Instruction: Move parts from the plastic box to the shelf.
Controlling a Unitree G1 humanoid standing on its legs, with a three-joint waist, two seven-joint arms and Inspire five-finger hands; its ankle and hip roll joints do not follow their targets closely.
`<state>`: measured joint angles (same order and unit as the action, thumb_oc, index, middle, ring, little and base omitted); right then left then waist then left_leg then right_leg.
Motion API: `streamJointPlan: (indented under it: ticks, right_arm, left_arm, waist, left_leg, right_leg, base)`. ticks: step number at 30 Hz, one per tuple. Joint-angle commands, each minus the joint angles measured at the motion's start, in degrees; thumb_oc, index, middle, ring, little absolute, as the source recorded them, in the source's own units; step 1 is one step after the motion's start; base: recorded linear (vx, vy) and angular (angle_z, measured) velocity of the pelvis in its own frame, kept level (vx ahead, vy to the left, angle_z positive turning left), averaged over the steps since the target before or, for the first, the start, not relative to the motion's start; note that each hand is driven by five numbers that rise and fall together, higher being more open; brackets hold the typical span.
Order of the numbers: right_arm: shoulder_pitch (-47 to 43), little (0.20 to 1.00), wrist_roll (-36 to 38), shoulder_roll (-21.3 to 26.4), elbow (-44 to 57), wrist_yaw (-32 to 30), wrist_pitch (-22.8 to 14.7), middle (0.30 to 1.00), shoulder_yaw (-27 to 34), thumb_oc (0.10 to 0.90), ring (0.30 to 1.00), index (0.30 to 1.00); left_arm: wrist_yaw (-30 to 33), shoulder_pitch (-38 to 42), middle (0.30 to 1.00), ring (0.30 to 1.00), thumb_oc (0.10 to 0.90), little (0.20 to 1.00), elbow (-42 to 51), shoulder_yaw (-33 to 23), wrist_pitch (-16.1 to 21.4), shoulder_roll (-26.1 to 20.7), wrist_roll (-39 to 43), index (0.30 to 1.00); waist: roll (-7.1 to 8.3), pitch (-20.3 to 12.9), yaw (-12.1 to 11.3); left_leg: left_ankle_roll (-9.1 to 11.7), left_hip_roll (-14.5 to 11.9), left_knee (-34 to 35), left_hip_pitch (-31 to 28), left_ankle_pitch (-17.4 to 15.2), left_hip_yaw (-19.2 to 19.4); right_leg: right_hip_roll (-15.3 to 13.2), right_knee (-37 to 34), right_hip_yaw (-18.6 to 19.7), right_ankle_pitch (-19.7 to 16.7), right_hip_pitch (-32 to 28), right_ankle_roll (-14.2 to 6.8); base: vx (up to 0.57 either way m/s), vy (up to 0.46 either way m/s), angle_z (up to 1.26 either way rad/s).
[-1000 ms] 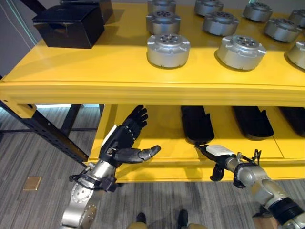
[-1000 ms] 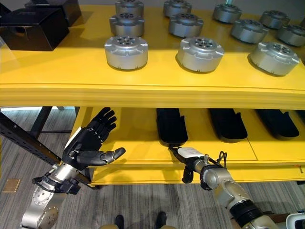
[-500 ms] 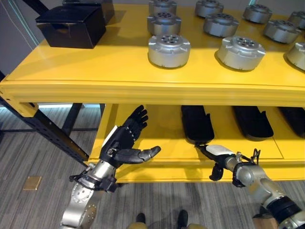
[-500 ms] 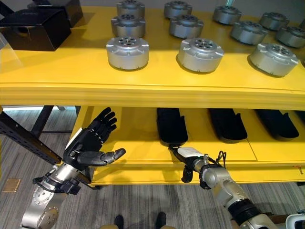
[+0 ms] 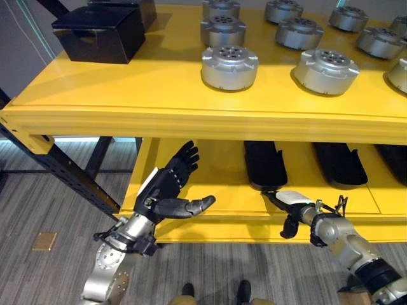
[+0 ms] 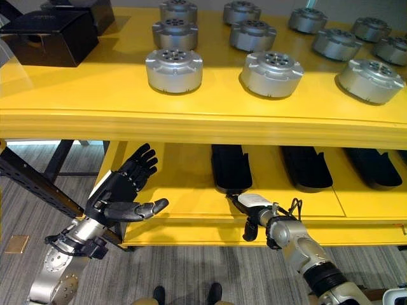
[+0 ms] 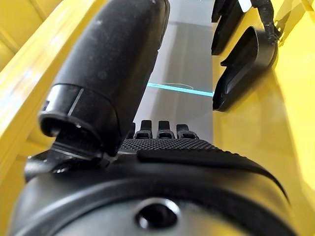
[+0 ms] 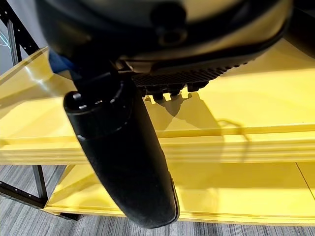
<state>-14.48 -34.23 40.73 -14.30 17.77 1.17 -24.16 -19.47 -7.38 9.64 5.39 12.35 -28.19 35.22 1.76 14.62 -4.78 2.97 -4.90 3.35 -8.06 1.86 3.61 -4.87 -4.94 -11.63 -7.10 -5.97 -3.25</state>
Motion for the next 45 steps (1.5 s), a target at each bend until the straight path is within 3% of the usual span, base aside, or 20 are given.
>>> streamJointPlan:
  ticks: [1,22,29,33,36,38,41,45]
  right_arm:
    - [-10.0,1.0,1.1,1.0,-1.1,-1.6,-0.6,1.0,-0.6,0.9,1.0,1.0]
    - [-11.6,1.0,2.0,0.3,-2.2,-0.7,0.0,1.0,-1.2,0.9,1.0,1.0]
    - [-7.8,1.0,3.5,0.4,1.7,3.1,-1.6,1.0,-0.5,0.9,1.0,1.0]
    - [-2.8,1.0,9.4,2.0,9.6,11.0,-1.6,1.0,0.0,0.9,1.0,1.0]
    - [3.8,1.0,14.3,3.5,19.5,18.3,1.5,1.0,1.3,0.9,1.0,1.0]
    - [8.3,1.0,22.8,5.7,26.3,25.1,4.7,1.0,2.3,0.9,1.0,1.0]
    - [9.8,1.0,27.5,7.1,28.8,27.0,5.2,1.0,3.3,0.9,1.0,1.0]
    - [12.2,1.0,40.8,12.5,34.9,26.0,1.8,1.0,7.4,0.9,1.0,1.0]
  left_arm:
    - [-1.1,5.6,1.0,1.0,0.9,1.0,4.1,-0.2,3.8,-0.6,0.5,1.0]
    - [-1.4,5.5,1.0,1.0,0.9,1.0,4.0,-0.3,3.5,-0.4,0.3,1.0]
    - [-1.0,4.8,1.0,1.0,0.9,1.0,4.4,-1.1,4.1,-0.2,0.1,1.0]
    - [-0.4,3.7,1.0,1.0,0.9,1.0,4.8,-2.3,5.0,-0.1,-0.2,1.0]
    - [0.8,2.9,1.0,1.0,0.9,1.0,5.1,-3.3,5.9,-0.3,-0.7,1.0]
    - [2.1,2.9,1.0,1.0,0.9,1.0,5.0,-3.8,6.7,-0.9,-1.1,1.0]
    - [2.7,3.1,1.0,1.0,0.9,1.0,5.1,-3.8,6.7,-1.3,-1.1,1.0]
    - [3.0,3.4,1.0,1.0,0.9,1.0,5.5,-3.8,6.8,-3.6,0.2,1.0]
  waist:
    - [1.49,-2.2,-0.4]
    - [1.4,-2.2,-0.8]
    - [1.53,-1.8,-0.2]
    - [1.74,-1.5,0.6]
    - [2.1,-1.1,1.7]
    - [2.66,-0.8,2.9]
    - [3.0,-0.8,3.3]
    - [3.87,-1.3,4.1]
  left_leg:
    - [0.0,-2.3,-4.5,3.3,-3.1,-2.4]
    - [0.0,-2.3,-4.8,3.6,-3.0,-2.6]
    - [-0.1,-2.4,-4.8,3.8,-3.0,-2.3]
    - [-0.1,-2.5,-4.7,3.9,-2.8,-1.9]
    - [-0.1,-2.7,-4.4,3.8,-2.6,-1.4]
    - [-0.1,-2.9,-4.2,3.8,-2.4,-1.0]
    - [-0.1,-2.9,-4.0,3.8,-2.3,-1.0]
    - [0.2,-3.0,-3.9,3.8,-2.3,-0.6]
  right_leg:
    - [-3.8,9.0,1.5,10.4,-1.3,-2.0]
    - [-3.8,9.3,1.5,10.5,-1.2,-1.8]
    - [-3.9,9.4,1.7,10.4,-0.8,-1.9]
    - [-3.8,9.5,2.2,10.3,-0.5,-2.1]
    - [-3.7,9.6,2.8,10.1,0.0,-2.3]
    - [-3.5,9.7,3.4,10.0,0.4,-2.4]
    - [-3.3,9.7,3.7,10.0,0.5,-2.4]
    - [-2.9,9.1,4.2,9.8,0.6,-2.5]
  base:
    - [0.0,0.0,0.0]
    - [0.0,0.0,0.0]
    - [0.0,0.0,0.0]
    - [-0.01,-0.002,-0.01]
    - [-0.03,-0.009,-0.05]
    - [-0.05,-0.024,-0.11]
    - [-0.02,-0.027,-0.07]
    - [-0.03,-0.049,-0.06]
